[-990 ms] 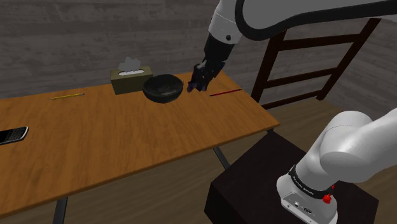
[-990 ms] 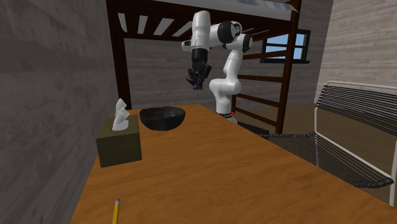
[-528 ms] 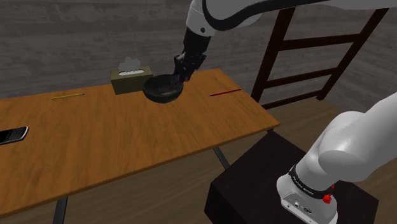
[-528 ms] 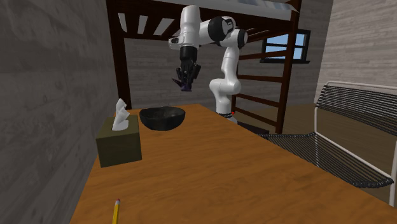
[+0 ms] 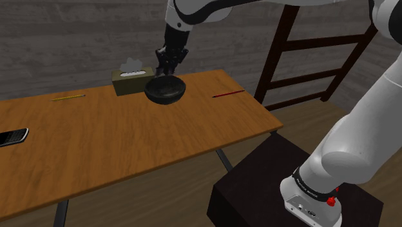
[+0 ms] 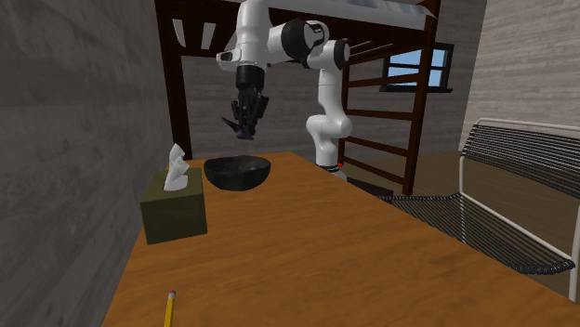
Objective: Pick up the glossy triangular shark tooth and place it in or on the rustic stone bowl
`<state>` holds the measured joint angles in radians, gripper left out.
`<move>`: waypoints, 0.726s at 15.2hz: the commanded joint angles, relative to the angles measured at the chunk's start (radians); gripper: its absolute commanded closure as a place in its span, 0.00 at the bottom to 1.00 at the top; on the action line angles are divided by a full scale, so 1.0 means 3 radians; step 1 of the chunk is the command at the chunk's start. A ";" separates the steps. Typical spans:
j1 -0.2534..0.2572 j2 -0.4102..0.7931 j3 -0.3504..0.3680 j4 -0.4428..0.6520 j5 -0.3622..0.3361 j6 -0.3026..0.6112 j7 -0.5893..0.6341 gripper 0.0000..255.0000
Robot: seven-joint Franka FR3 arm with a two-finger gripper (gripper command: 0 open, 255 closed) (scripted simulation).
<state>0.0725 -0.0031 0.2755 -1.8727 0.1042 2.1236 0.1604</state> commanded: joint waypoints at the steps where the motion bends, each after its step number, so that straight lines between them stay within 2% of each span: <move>1: 0.0003 0.0062 0.0003 0.0001 -0.0017 0.0061 0.0005 1.00; 11: 0.0012 0.0161 0.0010 -0.0350 -0.0022 0.0507 -0.0019 1.00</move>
<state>0.0753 0.0405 0.2779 -1.9658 0.0984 2.2586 0.1541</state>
